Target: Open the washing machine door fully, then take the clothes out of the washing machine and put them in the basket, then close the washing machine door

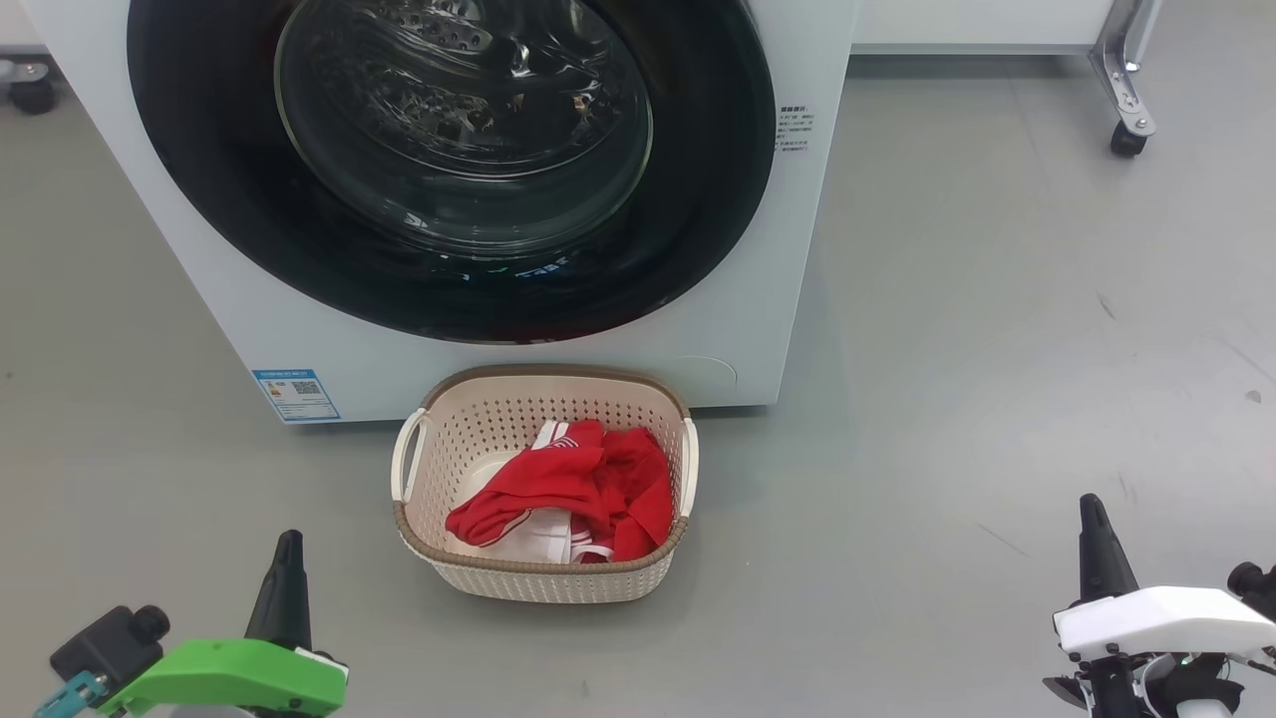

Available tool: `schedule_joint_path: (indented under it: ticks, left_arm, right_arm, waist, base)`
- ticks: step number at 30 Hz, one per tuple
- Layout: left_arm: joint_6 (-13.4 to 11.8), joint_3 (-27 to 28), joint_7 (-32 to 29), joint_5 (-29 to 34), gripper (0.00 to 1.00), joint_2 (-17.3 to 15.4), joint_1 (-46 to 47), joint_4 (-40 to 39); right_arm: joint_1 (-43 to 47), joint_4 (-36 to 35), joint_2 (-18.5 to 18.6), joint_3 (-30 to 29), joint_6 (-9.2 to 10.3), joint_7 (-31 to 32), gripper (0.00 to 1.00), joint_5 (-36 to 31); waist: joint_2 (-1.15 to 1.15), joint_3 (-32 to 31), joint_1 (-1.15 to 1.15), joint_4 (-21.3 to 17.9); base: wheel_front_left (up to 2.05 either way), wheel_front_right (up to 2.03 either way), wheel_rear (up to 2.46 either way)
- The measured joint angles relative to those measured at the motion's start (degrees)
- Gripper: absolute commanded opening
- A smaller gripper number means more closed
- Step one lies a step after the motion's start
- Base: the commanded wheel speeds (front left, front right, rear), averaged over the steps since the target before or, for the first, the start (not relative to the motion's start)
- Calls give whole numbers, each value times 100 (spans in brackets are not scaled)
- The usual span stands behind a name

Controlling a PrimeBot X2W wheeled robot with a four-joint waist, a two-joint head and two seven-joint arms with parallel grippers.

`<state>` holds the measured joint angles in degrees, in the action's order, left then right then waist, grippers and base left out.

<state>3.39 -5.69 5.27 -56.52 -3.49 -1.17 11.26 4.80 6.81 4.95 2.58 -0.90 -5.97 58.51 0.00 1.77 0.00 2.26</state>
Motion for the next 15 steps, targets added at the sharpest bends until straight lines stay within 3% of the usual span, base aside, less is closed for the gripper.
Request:
schedule_joint_path:
  ticks: [15]
  left_arm:
    - [102, 205, -277, -1256, 0, -27, 125, 124]
  right_arm:
    - [-234, 256, 16, -157, -160, 269, 0, 1236]
  waist:
    - [0, -52, 0, -75]
  base:
    - [0, 0, 0]
